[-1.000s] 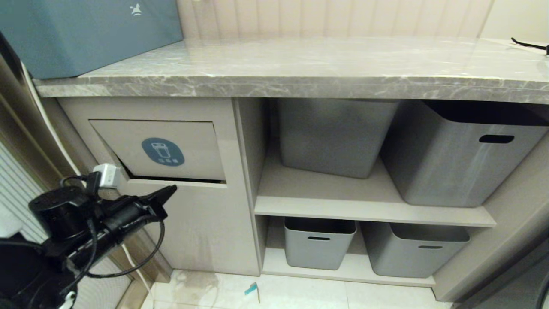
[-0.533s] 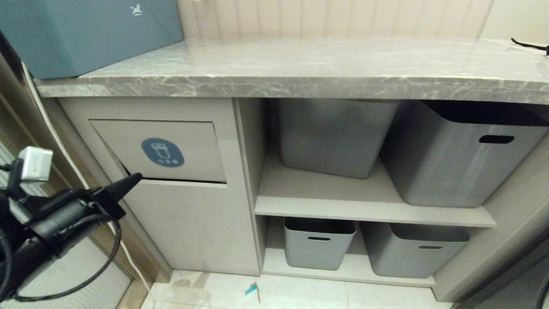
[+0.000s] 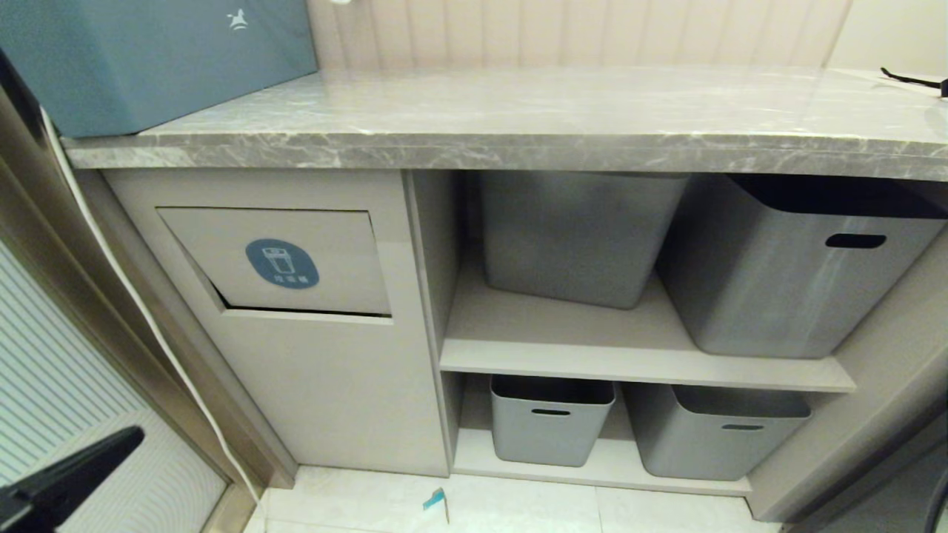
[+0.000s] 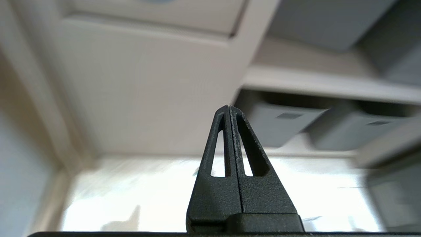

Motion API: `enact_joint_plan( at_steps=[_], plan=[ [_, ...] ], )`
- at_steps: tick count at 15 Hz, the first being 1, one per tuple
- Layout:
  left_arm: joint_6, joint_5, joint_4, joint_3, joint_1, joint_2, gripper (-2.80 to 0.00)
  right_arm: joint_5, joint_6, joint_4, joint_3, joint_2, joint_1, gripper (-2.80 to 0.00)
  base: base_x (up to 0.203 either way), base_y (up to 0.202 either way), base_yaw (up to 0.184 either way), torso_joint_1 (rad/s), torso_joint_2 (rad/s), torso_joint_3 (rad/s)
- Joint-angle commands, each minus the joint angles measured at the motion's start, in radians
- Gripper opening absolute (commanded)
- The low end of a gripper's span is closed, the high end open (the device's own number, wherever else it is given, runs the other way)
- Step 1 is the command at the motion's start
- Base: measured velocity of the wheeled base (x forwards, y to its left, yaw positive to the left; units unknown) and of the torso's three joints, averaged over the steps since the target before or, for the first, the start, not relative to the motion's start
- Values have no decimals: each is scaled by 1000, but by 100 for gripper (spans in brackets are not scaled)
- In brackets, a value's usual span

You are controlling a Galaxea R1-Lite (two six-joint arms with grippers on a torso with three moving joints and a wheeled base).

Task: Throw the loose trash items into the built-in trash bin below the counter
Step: Pick up the garbage

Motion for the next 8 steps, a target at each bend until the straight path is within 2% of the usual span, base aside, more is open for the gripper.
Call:
enact_joint_plan(
  at_steps=[1, 5, 7, 8],
  plan=[
    [29, 62, 127, 57, 0, -264, -280, 0, -1, 1, 0, 2, 0, -280, 0, 0, 0, 0, 0, 0],
    [134, 132, 315, 145, 22, -630, -280, 0, 1, 1, 0, 2, 0, -280, 0, 0, 0, 0, 0, 0],
    [167, 144, 393, 170, 33, -733, -280, 0, 1, 1, 0, 2, 0, -280, 0, 0, 0, 0, 0, 0],
    [159, 141, 434, 183, 38, -740, -280, 0, 1, 1, 0, 2, 2, -280, 0, 0, 0, 0, 0, 0]
  ],
)
